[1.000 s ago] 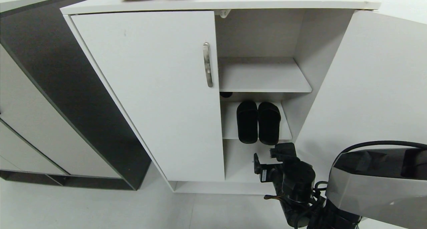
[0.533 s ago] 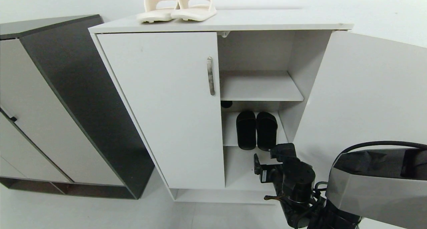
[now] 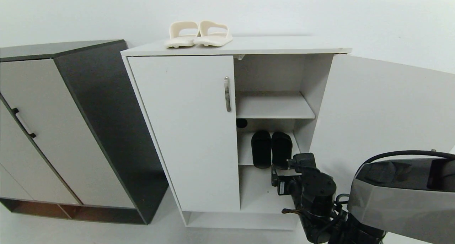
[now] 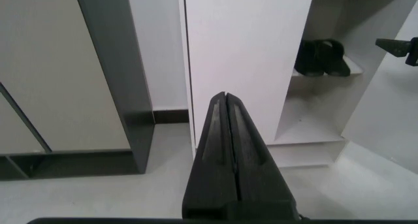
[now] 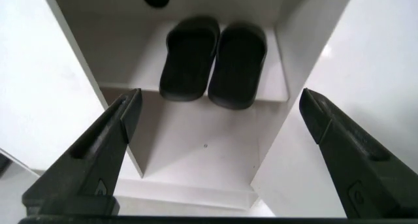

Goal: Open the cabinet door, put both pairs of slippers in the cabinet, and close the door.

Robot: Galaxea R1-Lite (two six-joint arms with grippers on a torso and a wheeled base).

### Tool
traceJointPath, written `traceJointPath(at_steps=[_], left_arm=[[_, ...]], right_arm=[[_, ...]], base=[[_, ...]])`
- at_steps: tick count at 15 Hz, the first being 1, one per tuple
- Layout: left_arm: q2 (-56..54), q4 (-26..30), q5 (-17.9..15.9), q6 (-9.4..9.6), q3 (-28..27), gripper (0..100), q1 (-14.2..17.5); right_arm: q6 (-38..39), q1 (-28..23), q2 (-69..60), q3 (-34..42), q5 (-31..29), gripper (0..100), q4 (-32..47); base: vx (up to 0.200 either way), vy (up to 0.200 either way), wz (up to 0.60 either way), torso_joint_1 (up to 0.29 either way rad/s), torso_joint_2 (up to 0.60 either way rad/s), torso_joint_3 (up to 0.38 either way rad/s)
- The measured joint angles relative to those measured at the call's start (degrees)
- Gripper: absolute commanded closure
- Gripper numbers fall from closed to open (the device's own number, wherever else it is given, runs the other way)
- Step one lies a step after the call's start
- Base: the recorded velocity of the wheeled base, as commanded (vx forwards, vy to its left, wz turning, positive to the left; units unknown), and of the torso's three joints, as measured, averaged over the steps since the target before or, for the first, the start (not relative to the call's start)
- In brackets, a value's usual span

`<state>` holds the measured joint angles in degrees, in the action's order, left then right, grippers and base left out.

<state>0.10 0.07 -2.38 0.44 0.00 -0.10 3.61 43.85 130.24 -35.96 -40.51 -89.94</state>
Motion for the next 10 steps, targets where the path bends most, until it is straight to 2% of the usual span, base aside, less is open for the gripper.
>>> traceJointPath(at_steps=[2, 10], left_arm=[[0.0, 0.0, 0.1, 0.0, 0.0, 100, 0.0], [0.0, 0.0, 0.1, -0.01, 0.0, 100, 0.0]], right_arm=[[0.0, 0.0, 0.0, 0.5, 0.0, 0, 0.0], [-1.2, -0.2, -1.1, 2.3, 0.4, 0, 0.0]], base=[[0.0, 0.0, 0.0, 0.0, 0.0, 0.112], [0.0, 0.0, 0.0, 0.0, 0.0, 0.0]])
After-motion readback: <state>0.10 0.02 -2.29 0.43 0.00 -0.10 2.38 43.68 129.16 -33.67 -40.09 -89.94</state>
